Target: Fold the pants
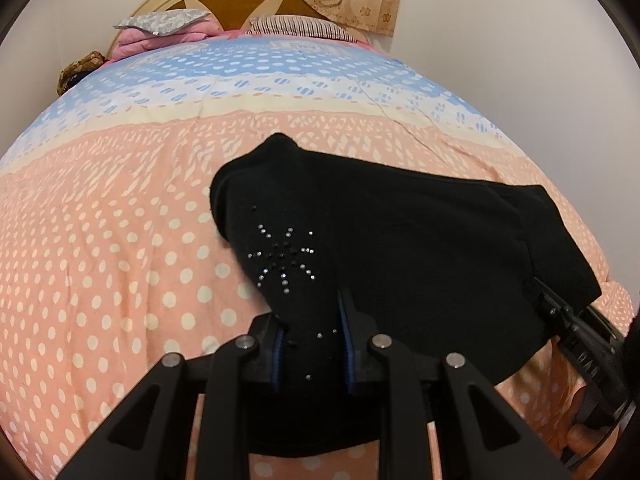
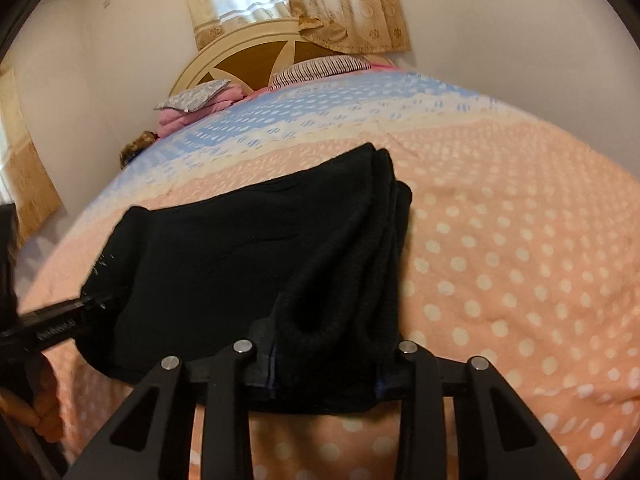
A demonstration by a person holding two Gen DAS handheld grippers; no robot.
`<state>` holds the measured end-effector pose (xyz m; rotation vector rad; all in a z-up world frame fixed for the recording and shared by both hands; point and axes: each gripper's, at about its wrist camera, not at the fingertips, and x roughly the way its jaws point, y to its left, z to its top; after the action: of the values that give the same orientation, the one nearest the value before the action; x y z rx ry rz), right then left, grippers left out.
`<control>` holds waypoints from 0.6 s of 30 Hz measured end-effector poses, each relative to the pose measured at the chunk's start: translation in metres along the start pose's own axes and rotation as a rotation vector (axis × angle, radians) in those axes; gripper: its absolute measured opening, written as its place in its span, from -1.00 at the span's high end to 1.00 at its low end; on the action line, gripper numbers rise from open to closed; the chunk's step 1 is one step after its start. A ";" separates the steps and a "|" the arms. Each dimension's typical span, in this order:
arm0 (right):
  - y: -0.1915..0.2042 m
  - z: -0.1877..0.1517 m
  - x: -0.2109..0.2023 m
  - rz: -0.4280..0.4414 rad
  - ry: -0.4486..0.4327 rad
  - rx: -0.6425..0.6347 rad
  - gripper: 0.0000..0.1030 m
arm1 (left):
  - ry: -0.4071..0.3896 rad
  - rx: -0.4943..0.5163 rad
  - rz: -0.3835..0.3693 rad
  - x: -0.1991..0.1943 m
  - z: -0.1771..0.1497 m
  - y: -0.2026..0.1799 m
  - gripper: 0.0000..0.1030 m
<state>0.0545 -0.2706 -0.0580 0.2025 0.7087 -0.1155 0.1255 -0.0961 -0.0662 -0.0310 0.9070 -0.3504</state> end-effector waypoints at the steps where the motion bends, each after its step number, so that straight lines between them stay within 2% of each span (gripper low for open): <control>1: 0.012 -0.001 -0.002 -0.063 -0.020 -0.078 0.36 | -0.003 0.003 0.001 0.000 0.000 0.000 0.53; 4: 0.057 -0.013 -0.005 -0.263 -0.096 -0.355 0.37 | -0.016 0.022 0.008 -0.001 -0.002 -0.002 0.53; 7: 0.071 -0.019 -0.005 -0.331 -0.126 -0.436 0.37 | -0.025 0.019 0.000 -0.002 -0.003 -0.003 0.54; 12: 0.041 -0.006 -0.010 -0.214 -0.097 -0.253 0.38 | -0.032 0.031 -0.009 -0.006 -0.004 -0.004 0.56; 18: 0.030 0.004 -0.012 -0.134 -0.067 -0.114 0.39 | -0.030 0.032 -0.045 -0.014 0.002 0.002 0.58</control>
<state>0.0534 -0.2421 -0.0424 0.0418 0.6596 -0.2082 0.1190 -0.0904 -0.0545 -0.0271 0.8724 -0.4052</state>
